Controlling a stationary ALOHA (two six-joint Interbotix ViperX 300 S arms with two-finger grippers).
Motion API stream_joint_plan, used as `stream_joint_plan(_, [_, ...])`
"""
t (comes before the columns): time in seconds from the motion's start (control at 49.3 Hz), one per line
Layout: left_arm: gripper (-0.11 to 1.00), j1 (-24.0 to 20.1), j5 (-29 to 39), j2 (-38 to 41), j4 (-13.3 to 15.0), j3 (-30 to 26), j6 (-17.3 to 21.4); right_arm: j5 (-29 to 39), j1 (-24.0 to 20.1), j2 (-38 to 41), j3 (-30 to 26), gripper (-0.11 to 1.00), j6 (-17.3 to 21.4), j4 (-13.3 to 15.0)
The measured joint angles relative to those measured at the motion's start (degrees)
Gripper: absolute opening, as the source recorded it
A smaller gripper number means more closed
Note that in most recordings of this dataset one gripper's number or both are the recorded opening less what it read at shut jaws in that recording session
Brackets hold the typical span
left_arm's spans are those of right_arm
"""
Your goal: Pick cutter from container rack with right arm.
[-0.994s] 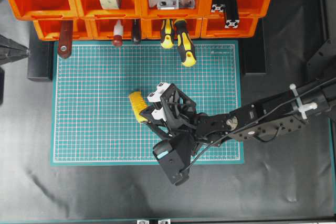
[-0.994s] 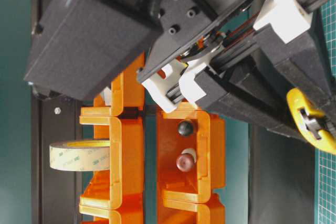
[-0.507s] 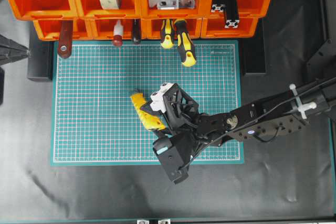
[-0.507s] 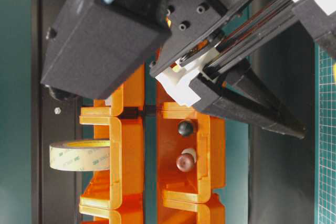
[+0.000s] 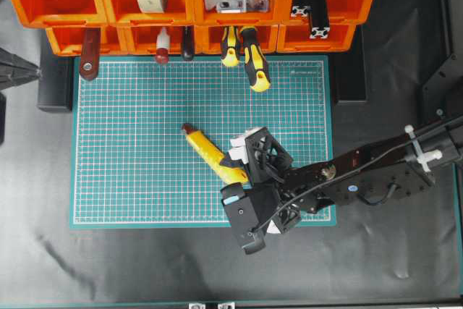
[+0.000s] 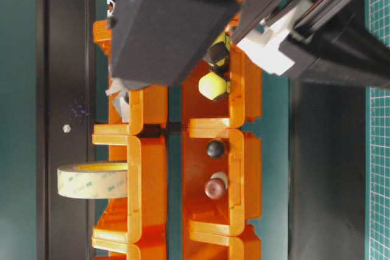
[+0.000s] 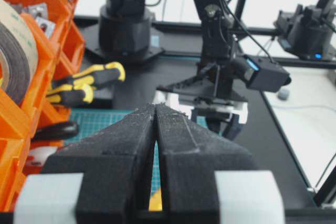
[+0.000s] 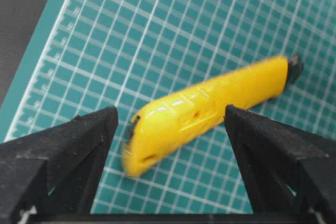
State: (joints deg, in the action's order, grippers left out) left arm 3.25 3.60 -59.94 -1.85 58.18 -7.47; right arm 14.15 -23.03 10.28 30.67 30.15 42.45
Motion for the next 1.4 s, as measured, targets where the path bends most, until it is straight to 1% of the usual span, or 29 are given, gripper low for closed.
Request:
stream_joint_plan(0.081, [0.0,0.0,0.0,0.09,0.0,0.0,0.0,0.0,-0.62,0.0,0.09,0.79,0.44,-1.05])
stream_joint_plan(0.142, [0.0,-0.09,0.0,0.09,0.0,0.0,0.0,0.09,-1.14,-0.18,0.09,0.79,1.58,-1.85])
stream_joint_plan(0.223, [0.0,-0.09,0.0,0.09,0.0,0.0,-0.09,0.26,-1.49,-1.05,0.09,0.79,4.22,-2.37])
stream_joint_plan(0.345, [0.0,0.0,0.0,0.0,0.0,0.0,-0.09,2.2,-1.58,-3.96,0.79,0.79,8.61,-2.37])
stream_joint_plan(0.426, [0.0,0.0,0.26,0.0,0.0,0.0,-0.09,3.6,-2.02,-7.56,2.37,0.79,11.43,-2.46])
stream_joint_plan(0.608, [0.0,0.18,1.32,0.0,0.0,0.09,-0.09,3.69,-4.13,-17.84,6.86,0.79,17.31,-2.46])
stream_joint_plan(0.71, [0.0,0.44,1.41,0.0,0.0,0.0,-0.09,2.81,-4.22,-23.73,9.32,0.79,20.57,-2.37])
stream_joint_plan(0.771, [0.0,0.53,1.58,0.0,0.0,0.0,-0.09,2.37,-4.04,-27.07,10.63,0.79,21.8,-2.2])
stream_joint_plan(0.913, [0.0,0.53,2.81,-0.35,0.0,0.0,-0.09,1.85,-3.69,-33.84,13.18,0.79,22.94,-1.67])
stream_joint_plan(1.055, [0.0,0.62,4.04,-0.44,0.0,0.0,-0.09,1.49,-3.25,-39.99,15.29,0.79,22.85,-1.49])
stream_joint_plan(1.237, [0.0,0.62,6.15,-0.7,0.0,0.0,-0.18,1.49,-1.41,-48.96,18.19,0.79,22.94,-1.41])
stream_joint_plan(1.399, [0.0,0.7,6.33,-1.05,0.0,0.0,-0.09,2.29,1.23,-56.34,20.65,0.79,22.94,-1.41])
